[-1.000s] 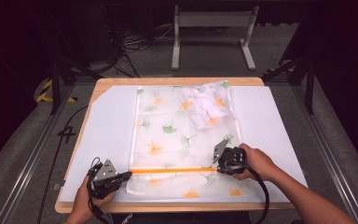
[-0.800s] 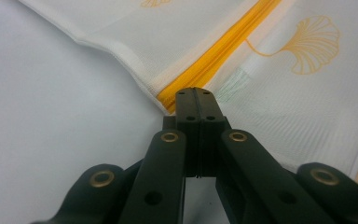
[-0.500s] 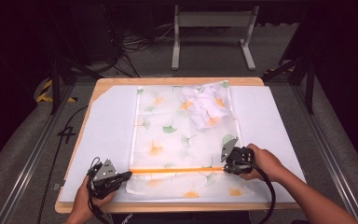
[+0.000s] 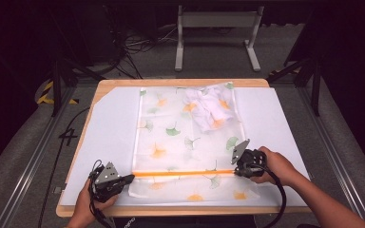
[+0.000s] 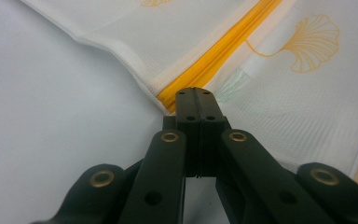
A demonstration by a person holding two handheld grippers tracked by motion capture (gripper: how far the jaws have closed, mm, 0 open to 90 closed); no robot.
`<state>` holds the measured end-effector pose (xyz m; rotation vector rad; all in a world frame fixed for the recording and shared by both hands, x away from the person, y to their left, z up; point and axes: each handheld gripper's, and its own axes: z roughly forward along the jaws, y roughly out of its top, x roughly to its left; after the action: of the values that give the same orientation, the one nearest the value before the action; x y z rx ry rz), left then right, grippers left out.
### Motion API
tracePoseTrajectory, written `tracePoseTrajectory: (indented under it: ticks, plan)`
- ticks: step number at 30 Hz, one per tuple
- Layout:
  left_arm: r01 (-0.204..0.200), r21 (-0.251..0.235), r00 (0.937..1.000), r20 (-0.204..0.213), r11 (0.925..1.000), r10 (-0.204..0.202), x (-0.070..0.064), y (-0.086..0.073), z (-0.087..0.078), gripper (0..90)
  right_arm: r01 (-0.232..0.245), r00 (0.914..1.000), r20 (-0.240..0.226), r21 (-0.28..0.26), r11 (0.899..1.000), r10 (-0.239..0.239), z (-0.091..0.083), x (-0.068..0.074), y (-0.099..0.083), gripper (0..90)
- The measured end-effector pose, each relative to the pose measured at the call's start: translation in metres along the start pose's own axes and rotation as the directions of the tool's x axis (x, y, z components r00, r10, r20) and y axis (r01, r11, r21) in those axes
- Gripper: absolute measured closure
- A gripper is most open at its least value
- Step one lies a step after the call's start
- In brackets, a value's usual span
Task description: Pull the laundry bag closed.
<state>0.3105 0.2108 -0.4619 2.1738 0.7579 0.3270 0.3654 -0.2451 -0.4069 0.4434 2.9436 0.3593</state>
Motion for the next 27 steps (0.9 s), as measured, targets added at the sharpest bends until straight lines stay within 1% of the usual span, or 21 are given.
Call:
tracePoseTrajectory:
  ticks: [3, 4, 6, 7, 8, 9, 11, 12, 14, 17, 19, 21, 22, 23, 27]
  plan:
    - [-0.004, 0.001, 1.0, -0.003, 1.0, 0.004, 0.0, 0.0, 0.0, 90.0, 0.001, 1.0, 0.004, 0.013, 1.0, -0.001, -0.001, -0.002, -0.003, 84.3]
    - [-0.005, 0.002, 1.0, -0.003, 1.0, 0.005, 0.0, 0.0, 0.0, 90.0, -0.008, 1.0, 0.002, 0.013, 1.0, 0.008, -0.002, -0.002, -0.004, 84.3]
    - [-0.004, 0.004, 1.0, -0.002, 1.0, 0.004, 0.0, 0.0, 0.0, 90.0, -0.005, 1.0, 0.006, 0.021, 1.0, 0.005, -0.002, -0.003, -0.006, 84.3]
    - [-0.004, 0.004, 1.0, -0.003, 1.0, 0.004, 0.0, 0.0, 0.0, 90.0, -0.012, 0.9999, 0.0, 0.018, 1.0, 0.012, -0.003, -0.003, -0.007, 84.3]
    - [-0.004, 0.005, 1.0, -0.002, 1.0, 0.004, 0.0, 0.0, 0.0, 90.0, -0.004, 1.0, 0.004, 0.021, 1.0, 0.004, -0.003, -0.004, -0.008, 84.3]
    - [-0.003, 0.005, 1.0, -0.001, 1.0, 0.003, 0.0, 0.0, 0.0, 90.0, -0.017, 0.9999, 0.001, 0.022, 1.0, 0.017, -0.003, -0.004, -0.008, 84.2]
    - [-0.003, 0.004, 1.0, -0.001, 1.0, 0.003, 0.0, 0.0, 0.0, 90.0, -0.012, 0.9999, 0.005, 0.029, 0.999, 0.012, -0.004, -0.006, -0.011, 84.3]
    - [-0.004, 0.004, 1.0, 0.0, 1.0, 0.004, 0.0, 0.0, 0.0, 90.0, -0.024, 0.9997, 0.005, 0.032, 0.999, 0.024, -0.005, -0.006, -0.012, 84.3]
    - [-0.005, 0.003, 1.0, -0.001, 1.0, 0.005, 0.0, 0.0, 0.0, 90.0, -0.02, 0.9998, 0.003, 0.034, 0.999, 0.02, -0.006, -0.006, -0.014, 84.3]
    - [-0.004, 0.004, 1.0, 0.0, 1.0, 0.004, 0.0, 0.0, 0.0, 90.0, -0.042, 0.9991, -0.004, 0.015, 0.999, 0.042, -0.006, -0.007, -0.018, 84.2]
    - [-0.005, 0.004, 1.0, 0.0, 1.0, 0.005, 0.0, 0.0, 0.0, 90.0, -0.046, 0.9989, -0.004, 0.01, 0.999, 0.046, -0.007, -0.007, -0.021, 84.3]
    - [-0.004, 0.004, 1.0, 0.0, 1.0, 0.004, 0.0, 0.0, 0.0, 90.0, -0.061, 0.9981, -0.012, 0.004, 0.998, 0.061, -0.008, -0.008, -0.024, 84.2]
    - [-0.004, 0.005, 1.0, -0.001, 1.0, 0.004, 0.0, 0.0, 0.0, 90.0, -0.055, 0.9984, -0.01, 0.005, 0.998, 0.055, -0.008, -0.009, -0.025, 84.3]
    - [-0.005, 0.004, 1.0, 0.0, 1.0, 0.005, 0.0, 0.0, 0.0, 90.0, -0.066, 0.9978, -0.008, 0.003, 0.998, 0.066, -0.009, -0.008, -0.028, 84.2]
    - [-0.004, 0.005, 1.0, -0.002, 1.0, 0.004, 0.0, 0.0, 0.0, 90.0, -0.077, 0.997, -0.003, -0.018, 0.997, 0.077, -0.011, -0.007, -0.036, 84.2]
